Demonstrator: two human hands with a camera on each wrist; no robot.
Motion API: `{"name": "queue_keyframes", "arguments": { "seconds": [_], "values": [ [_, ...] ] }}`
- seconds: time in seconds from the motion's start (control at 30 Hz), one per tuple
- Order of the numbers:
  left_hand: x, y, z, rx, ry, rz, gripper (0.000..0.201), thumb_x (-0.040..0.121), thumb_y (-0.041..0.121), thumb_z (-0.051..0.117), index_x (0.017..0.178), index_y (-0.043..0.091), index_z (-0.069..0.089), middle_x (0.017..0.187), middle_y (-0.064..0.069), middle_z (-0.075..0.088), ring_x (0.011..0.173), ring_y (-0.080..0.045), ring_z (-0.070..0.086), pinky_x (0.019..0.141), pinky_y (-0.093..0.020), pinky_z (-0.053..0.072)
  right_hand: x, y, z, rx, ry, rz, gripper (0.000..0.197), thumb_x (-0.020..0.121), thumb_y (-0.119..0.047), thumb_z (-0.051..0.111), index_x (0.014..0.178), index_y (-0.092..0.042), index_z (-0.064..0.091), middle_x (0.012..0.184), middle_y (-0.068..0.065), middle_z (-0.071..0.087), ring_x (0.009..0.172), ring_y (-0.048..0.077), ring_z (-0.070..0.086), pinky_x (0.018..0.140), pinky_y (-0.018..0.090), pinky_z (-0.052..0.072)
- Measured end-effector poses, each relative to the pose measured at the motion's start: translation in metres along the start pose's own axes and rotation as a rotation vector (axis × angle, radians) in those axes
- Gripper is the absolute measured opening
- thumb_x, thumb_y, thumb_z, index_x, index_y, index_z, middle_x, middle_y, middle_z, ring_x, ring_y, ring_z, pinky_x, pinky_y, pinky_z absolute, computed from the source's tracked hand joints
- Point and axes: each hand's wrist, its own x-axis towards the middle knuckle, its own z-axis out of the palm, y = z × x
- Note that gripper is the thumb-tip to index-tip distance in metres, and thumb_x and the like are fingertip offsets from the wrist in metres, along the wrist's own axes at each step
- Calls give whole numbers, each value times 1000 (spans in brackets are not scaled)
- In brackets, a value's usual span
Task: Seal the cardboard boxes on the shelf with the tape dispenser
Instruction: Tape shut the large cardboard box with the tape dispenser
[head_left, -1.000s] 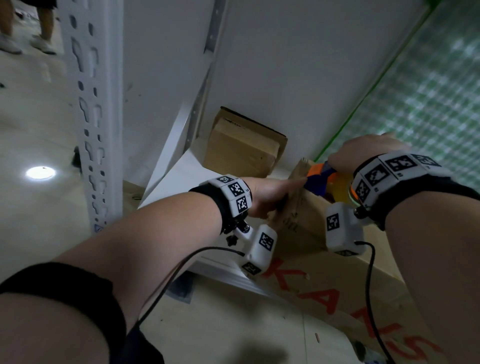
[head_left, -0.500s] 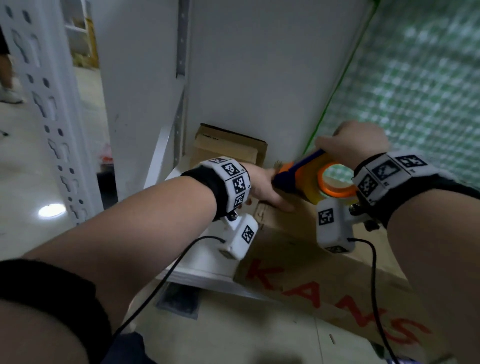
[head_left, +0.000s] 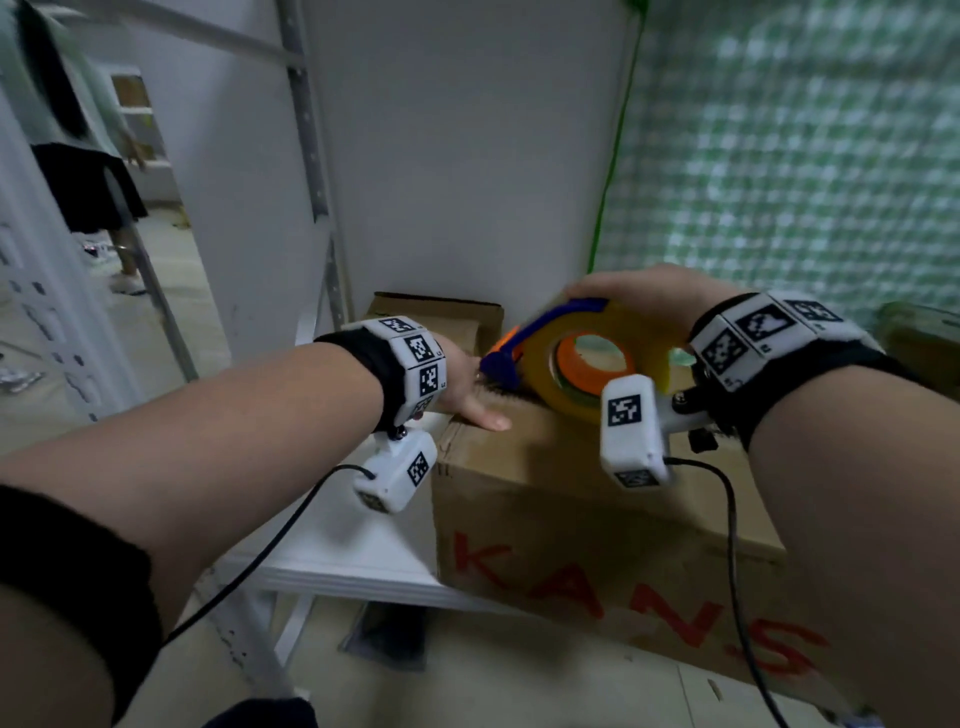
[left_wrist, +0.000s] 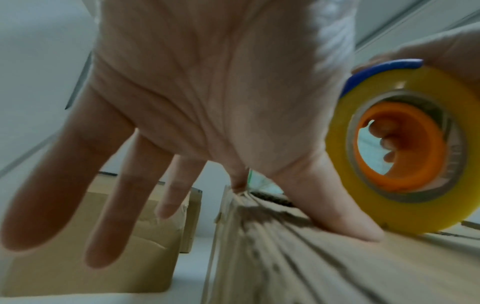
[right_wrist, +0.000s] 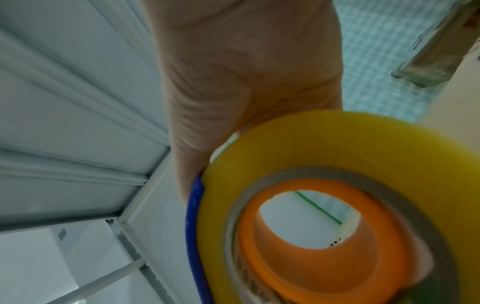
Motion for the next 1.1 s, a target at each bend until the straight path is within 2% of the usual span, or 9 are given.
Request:
{"name": "queue_keyframes", "arguments": {
  "seconds": [0.1, 0.23, 0.43, 0.5, 0.73, 0.83, 0.97, 1.03, 1.1],
  "values": [
    [1, 7, -4, 127, -6, -65, 95, 82, 71, 40, 152, 20, 1, 151, -12, 33, 130, -28, 44, 100, -38, 36, -3, 3, -4, -30, -26, -59, 46, 65, -58, 74, 87, -18, 65, 85, 4, 66, 78, 23, 64, 70, 33, 53],
    [5, 18, -6, 286, 20, -82, 95, 82, 74, 35, 152, 20, -1, 153, -8, 30, 136, -28, 34, 106, -39, 30, -7, 10, -14, -132, -91, -121, 39, 70, -60, 64, 76, -22, 68, 79, 3, 67, 76, 21, 63, 76, 34, 51],
    [21, 22, -11, 389, -15, -58, 98, 79, 77, 36, 150, 27, -10, 155, -5, 25, 135, -30, 36, 104, -43, 32, -23, 36, -72, -176, -157, -88, 36, 91, -41, 50, 66, -15, 55, 72, 8, 50, 62, 18, 43, 61, 30, 38],
    [22, 24, -11, 409, -13, -64, 99, 79, 76, 38, 150, 28, -9, 155, -6, 25, 134, -31, 37, 103, -43, 33, -28, 46, -83, -197, -198, -35, 35, 90, -42, 52, 71, -13, 59, 74, 10, 54, 64, 19, 47, 63, 32, 42],
    [1, 35, -19, 327, 76, 101, 87, 81, 58, 61, 149, 20, 23, 149, -3, 37, 133, -25, 39, 108, -39, 34, -35, 46, -72, -372, -71, -34, 37, 82, -54, 58, 78, -18, 62, 98, 11, 62, 87, 25, 57, 89, 40, 47],
    [-5, 50, -19, 277, 21, 144, 97, 71, 62, 69, 147, 17, 27, 147, -4, 39, 132, -25, 40, 108, -42, 35, -33, 41, -67, -396, -65, -22, 38, 83, -52, 57, 84, -14, 62, 88, 8, 59, 74, 20, 52, 79, 35, 46],
    [0, 71, 3, 444, -91, 188, 131, 36, 81, 71, 144, 16, 30, 142, -4, 42, 127, -26, 43, 103, -47, 40, -28, 41, -65, -426, -64, -19, 40, 87, -51, 54, 94, -12, 62, 89, 8, 56, 70, 18, 48, 71, 32, 39],
    [4, 75, 7, 501, -35, 192, 128, 36, 74, 77, 141, 15, 34, 139, -4, 44, 123, -27, 46, 100, -47, 43, -27, 40, -64, -448, -64, -25, 39, 89, -49, 52, 94, -12, 61, 95, 10, 55, 73, 19, 47, 74, 32, 37],
    [6, 77, 6, 540, -5, 200, 113, 47, 62, 82, 138, 15, 36, 137, -4, 46, 120, -27, 49, 98, -44, 45, -24, 39, -64, -436, -64, -7, 42, 88, -50, 52, 100, -12, 65, 94, 10, 57, 73, 19, 48, 72, 33, 38]
  ]
}}
